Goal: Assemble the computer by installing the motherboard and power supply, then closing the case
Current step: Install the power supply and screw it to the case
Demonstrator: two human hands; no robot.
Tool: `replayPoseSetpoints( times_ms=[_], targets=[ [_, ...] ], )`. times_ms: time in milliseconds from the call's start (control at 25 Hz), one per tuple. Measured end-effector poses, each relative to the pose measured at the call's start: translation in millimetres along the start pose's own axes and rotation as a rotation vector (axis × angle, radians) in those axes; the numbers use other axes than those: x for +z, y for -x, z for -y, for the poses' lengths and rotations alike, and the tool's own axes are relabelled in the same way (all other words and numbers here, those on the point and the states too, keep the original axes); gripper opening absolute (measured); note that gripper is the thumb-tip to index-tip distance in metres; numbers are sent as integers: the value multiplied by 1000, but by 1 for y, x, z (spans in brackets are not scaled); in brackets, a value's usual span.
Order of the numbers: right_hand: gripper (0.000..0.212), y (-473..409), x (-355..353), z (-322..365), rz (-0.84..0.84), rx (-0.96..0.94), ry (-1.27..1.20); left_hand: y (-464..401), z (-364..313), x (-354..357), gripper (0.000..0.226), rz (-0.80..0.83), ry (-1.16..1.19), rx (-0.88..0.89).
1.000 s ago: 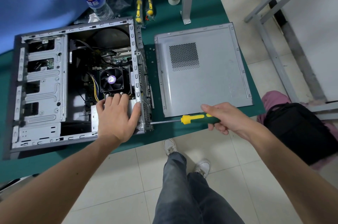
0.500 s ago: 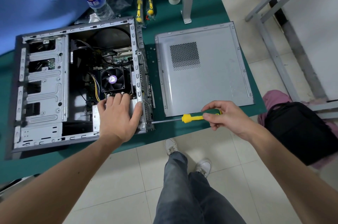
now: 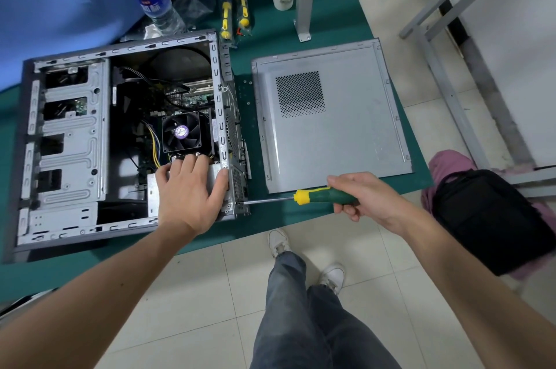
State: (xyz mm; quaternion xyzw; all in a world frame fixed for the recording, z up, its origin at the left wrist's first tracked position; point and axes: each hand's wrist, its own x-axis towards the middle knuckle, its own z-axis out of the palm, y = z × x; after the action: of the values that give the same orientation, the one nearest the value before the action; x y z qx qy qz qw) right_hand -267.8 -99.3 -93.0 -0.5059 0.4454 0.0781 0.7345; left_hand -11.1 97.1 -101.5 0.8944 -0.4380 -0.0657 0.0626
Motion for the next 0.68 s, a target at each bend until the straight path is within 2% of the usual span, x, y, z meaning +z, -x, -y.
replayPoseSetpoints(
  times_ms=[200, 400, 480, 560, 640, 680],
  targets=[
    [31, -6, -4, -2, -5, -36, 17, 1, 0, -1, 40, -3, -5, 11],
    [23, -11, -23, 2, -159, -59, -115, 2, -1, -5, 41, 16, -30, 23],
    [26, -14, -23, 8, -106, -23, -244, -9, 2, -7, 48, 74, -47, 65],
    [33, -25, -11, 18, 1, 17, -285, -32, 4, -13, 66, 176, 9, 64],
    [21, -48, 8, 37, 53, 26, -208, -59, 6, -15, 82, 303, 135, -47],
    [17, -62, 18, 48, 25, 26, -151, -68, 7, -15, 85, 361, 167, -92]
  ],
)
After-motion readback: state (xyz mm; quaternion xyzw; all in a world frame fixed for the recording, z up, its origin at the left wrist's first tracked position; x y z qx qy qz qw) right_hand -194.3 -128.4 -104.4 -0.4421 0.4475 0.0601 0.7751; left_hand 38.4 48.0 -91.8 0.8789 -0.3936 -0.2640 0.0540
